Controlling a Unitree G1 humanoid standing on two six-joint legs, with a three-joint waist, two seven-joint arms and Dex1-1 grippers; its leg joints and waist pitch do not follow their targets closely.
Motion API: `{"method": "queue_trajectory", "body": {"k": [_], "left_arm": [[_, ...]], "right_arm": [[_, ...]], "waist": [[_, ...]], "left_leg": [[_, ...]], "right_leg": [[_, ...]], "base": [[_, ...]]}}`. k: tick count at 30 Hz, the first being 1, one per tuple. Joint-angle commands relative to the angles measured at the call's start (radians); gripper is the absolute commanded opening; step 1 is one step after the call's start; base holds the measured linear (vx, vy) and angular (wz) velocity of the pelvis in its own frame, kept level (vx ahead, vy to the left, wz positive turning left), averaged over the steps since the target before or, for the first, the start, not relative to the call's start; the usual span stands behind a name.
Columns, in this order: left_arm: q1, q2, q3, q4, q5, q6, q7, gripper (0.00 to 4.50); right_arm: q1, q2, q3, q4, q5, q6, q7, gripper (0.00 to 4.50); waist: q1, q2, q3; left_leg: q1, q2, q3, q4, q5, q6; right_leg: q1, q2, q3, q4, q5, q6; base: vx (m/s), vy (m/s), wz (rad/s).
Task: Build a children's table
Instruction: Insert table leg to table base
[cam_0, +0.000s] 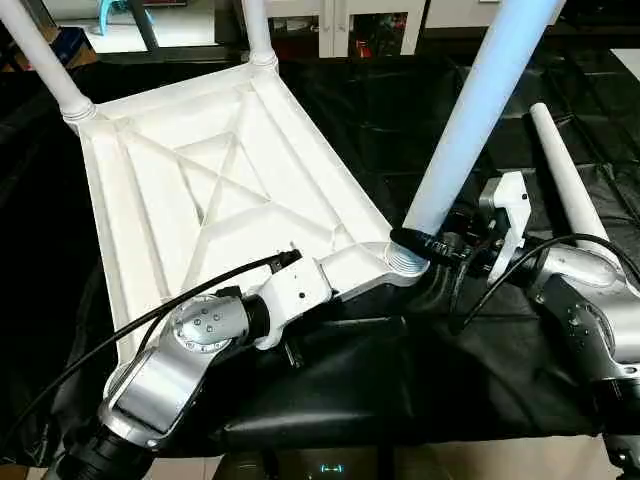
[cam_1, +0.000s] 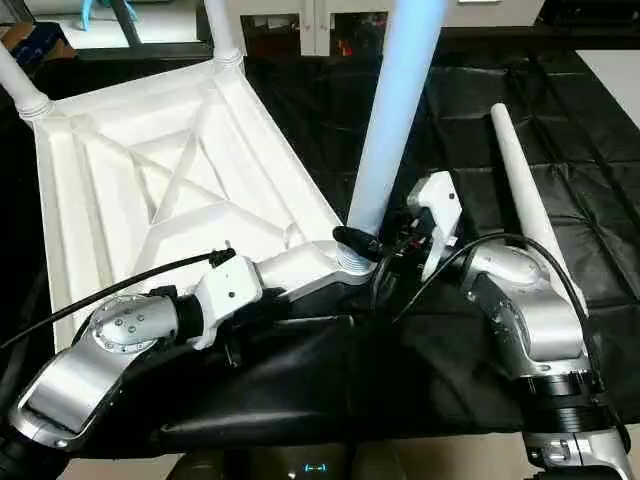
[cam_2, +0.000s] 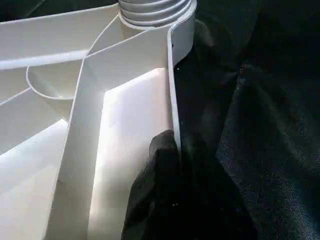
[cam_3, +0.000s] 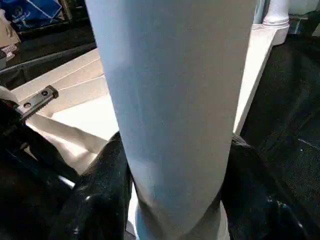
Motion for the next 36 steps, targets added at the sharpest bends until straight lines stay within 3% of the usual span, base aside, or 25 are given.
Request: {"method": "queue_trajectory", "body": {"k": [1, 9, 11, 15, 16, 18, 21, 22, 23, 24, 25, 26, 27, 28, 29, 30, 31, 32, 33, 34, 35, 36], "left_arm": [[0.05, 0.013, -0.046, 0.062, 0.007, 0.019, -0.018, 0.0], [0.042, -0.005, -0.049, 0.073, 0.011, 0.034, -0.001, 0.0], [0.024, -0.026, -0.056, 0.085, 0.021, 0.048, 0.017, 0.0], [-0.004, -0.058, -0.063, 0.103, 0.034, 0.07, 0.045, 0.0], [-0.041, -0.102, -0.068, 0.128, 0.044, 0.094, 0.076, 0.0], [-0.062, -0.123, -0.072, 0.143, 0.051, 0.104, 0.092, 0.0], [-0.099, -0.17, -0.071, 0.169, 0.059, 0.138, 0.124, 0.0], [-0.124, -0.202, -0.066, 0.19, 0.068, 0.169, 0.156, 0.0], [-0.138, -0.219, -0.064, 0.202, 0.073, 0.185, 0.172, 0.0], [-0.162, -0.245, -0.06, 0.222, 0.083, 0.212, 0.198, 0.0], [-0.173, -0.256, -0.057, 0.23, 0.087, 0.22, 0.208, 0.0], [-0.183, -0.268, -0.054, 0.238, 0.089, 0.228, 0.217, 0.0], [-0.195, -0.281, -0.048, 0.247, 0.089, 0.237, 0.224, 0.0], [-0.207, -0.293, -0.044, 0.256, 0.091, 0.245, 0.229, 0.0], [-0.219, -0.303, -0.038, 0.266, 0.093, 0.251, 0.234, 0.0], [-0.223, -0.304, -0.036, 0.27, 0.094, 0.251, 0.236, 0.0], [-0.225, -0.304, -0.035, 0.272, 0.095, 0.251, 0.237, 0.0], [-0.224, -0.302, -0.034, 0.273, 0.094, 0.249, 0.237, 0.0], [-0.222, -0.3, -0.033, 0.271, 0.094, 0.247, 0.237, 0.0], [-0.219, -0.298, -0.033, 0.27, 0.093, 0.245, 0.234, 0.0], [-0.218, -0.297, -0.033, 0.271, 0.093, 0.246, 0.234, 0.0], [-0.216, -0.292, -0.036, 0.27, 0.093, 0.239, 0.229, 0.0]], "right_arm": [[0.017, -0.012, -0.01, 0.032, -0.018, 0.004, -0.025, 1.99], [0.054, 0.034, -0.015, 0.062, -0.074, -0.035, -0.127, 1.95], [0.055, 0.068, -0.016, 0.086, -0.113, -0.049, -0.212, 1.94], [0.051, 0.122, -0.025, 0.113, -0.143, -0.051, -0.326, 1.92], [0.041, 0.184, -0.037, 0.149, -0.16, -0.05, -0.437, 1.92], [0.03, 0.215, -0.045, 0.175, -0.159, -0.05, -0.479, 1.91], [0.0, 0.263, -0.06, 0.242, -0.179, -0.067, -0.57, 1.91], [-0.021, 0.289, -0.065, 0.288, -0.203, -0.08, -0.644, 1.91], [-0.032, 0.302, -0.067, 0.31, -0.216, -0.083, -0.683, 1.91], [-0.05, 0.323, -0.07, 0.347, -0.241, -0.087, -0.756, 1.91], [-0.058, 0.333, -0.071, 0.363, -0.249, -0.091, -0.783, 1.91], [-0.067, 0.342, -0.073, 0.378, -0.256, -0.096, -0.807, 1.91], [-0.077, 0.356, -0.079, 0.396, -0.265, -0.102, -0.845, 1.91], [-0.092, 0.369, -0.089, 0.421, -0.276, -0.118, -0.888, 1.9], [-0.11, 0.381, -0.096, 0.451, -0.292, -0.138, -0.939, 1.9], [-0.12, 0.385, -0.1, 0.467, -0.297, -0.148, -0.96, 1.9], [-0.126, 0.386, -0.102, 0.476, -0.299, -0.153, -0.971, 1.9], [-0.13, 0.386, -0.101, 0.483, -0.3, -0.156, -0.973, 1.89], [-0.132, 0.386, -0.1, 0.486, -0.301, -0.157, -0.972, 1.89], [-0.138, 0.385, -0.096, 0.494, -0.3, -0.162, -0.961, 1.88], [-0.144, 0.385, -0.094, 0.505, -0.3, -0.169, -0.958, 1.88], [-0.149, 0.387, -0.096, 0.508, -0.289, -0.18, -0.943, 1.88]], "waist": [[0.001, -0.024, -0.061], [-0.001, -0.023, -0.06], [-0.002, -0.023, -0.057], [-0.006, -0.025, -0.049], [-0.008, -0.02, -0.047], [-0.014, -0.019, -0.045], [-0.023, -0.018, -0.044], [-0.024, -0.011, -0.044], [-0.027, -0.009, -0.042], [-0.032, -0.007, -0.037], [-0.039, 0.004, -0.03], [-0.044, 0.012, -0.027], [-0.043, 0.017, -0.023], [-0.03, 0.027, -0.012], [-0.003, 0.032, -0.005], [0.052, 0.029, -0.013], [0.022, -0.034, -0.018], [0.013, -0.061, -0.016], [0.011, -0.039, -0.02], [0.024, -0.011, -0.04], [0.009, -0.031, -0.038], [0.006, 0.007, -0.058]], "left_leg": [[0.007, 0.01, 0.011, -0.049, -0.247, 0.105], [0.007, 0.009, 0.011, -0.051, -0.264, 0.098], [0.008, 0.008, 0.01, -0.054, -0.296, 0.083], [0.012, 0.004, 0.001, -0.062, -0.404, 0.042], [0.015, 0.003, -0.002, -0.063, -0.431, 0.029], [0.016, -0.002, -0.011, -0.067, -0.48, 0.004], [0.01, -0.003, -0.023, -0.076, -0.533, -0.004], [0.02, -0.003, -0.026, -0.076, -0.569, -0.003], [0.022, 0.0, -0.026, -0.078, -0.586, -0.005], [0.027, 0.0, -0.029, -0.08, -0.625, -0.006], [0.04, 0.007, -0.038, -0.092, -0.706, -0.013], [0.033, 0.017, -0.049, -0.11, -0.775, -0.016], [0.027, 0.026, -0.051, -0.126, -0.817, -0.017], [-0.006, 0.056, -0.046, -0.179, -0.916, -0.016], [-0.044, 0.074, -0.033, -0.217, -0.966, -0.012], [-0.009, 0.073, 0.034, -0.203, -0.868, 0.014], [0.14, -0.022, 0.002, 0.048, -0.565, 0.001], [0.135, -0.035, 0.005, 0.107, -0.397, 0.02], [-0.008, -0.041, -0.061, 0.06, -0.171, 0.041], [-0.004, -0.007, -0.065, -0.029, -0.193, -0.02], [0.004, -0.007, -0.061, -0.04, -0.246, -0.017], [0.027, -0.003, -0.054, -0.04, -0.241, -0.031]], "right_leg": [[0.049, 0.002, 0.005, -0.064, -0.344, -0.185], [0.047, 0.003, 0.005, -0.067, -0.364, -0.178], [0.043, 0.002, 0.005, -0.072, -0.423, -0.16], [0.031, 0.0, 0.002, -0.091, -0.612, -0.081], [0.024, 0.0, 0.001, -0.097, -0.662, -0.061], [0.023, 0.0, -0.009, -0.104, -0.723, -0.037], [0.033, 0.001, -0.023, -0.112, -0.71, -0.018], [0.028, 0.003, -0.029, -0.12, -0.711, -0.015], [0.026, 0.003, -0.031, -0.121, -0.702, -0.02], [0.026, 0.007, -0.044, -0.131, -0.696, -0.023], [0.03, 0.015, -0.067, -0.138, -0.665, -0.029], [0.054, 0.021, -0.084, -0.125, -0.589, -0.034], [0.066, 0.025, -0.09, -0.11, -0.539, -0.04], [0.102, 0.029, -0.086, -0.008, -0.401, -0.064], [0.129, 0.03, -0.073, 0.09, -0.318, -0.072], [0.081, 0.023, -0.011, 0.122, -0.33, -0.065], [-0.073, -0.064, 0.009, -0.157, -1.015, -0.013], [-0.086, -0.074, 0.024, -0.202, -1.238, 0.016], [0.082, -0.121, 0.053, -0.118, -1.152, -0.009], [0.093, -0.061, 0.006, -0.072, -0.833, -0.031], [0.069, -0.024, -0.006, -0.065, -0.665, -0.045], [0.063, -0.001, -0.01, -0.04, -0.327, -0.129]], "base": [[0.0, 0.0, 0.0], [0.0, 0.0, 0.0], [0.0, 0.0, 0.0], [-0.013, 0.0, 0.0], [-0.052, 0.001, -0.02], [-0.068, 0.012, -0.08], [-0.069, 0.027, -0.13], [-0.064, 0.03, -0.12], [-0.062, 0.021, -0.07], [-0.065, 0.028, -0.04], [-0.065, 0.028, -0.04], [-0.068, 0.037, -0.06], [-0.086, 0.023, -0.09], [-0.086, 0.023, -0.09], [-0.097, -0.042, 0.17], [0.003, -0.153, 0.31], [0.003, -0.153, 0.31], [0.002, -0.117, -0.08], [0.034, 0.029, -0.37], [0.034, 0.029, -0.37], [0.058, 0.035, -0.14], [0.0, 0.0, 0.0]]}}
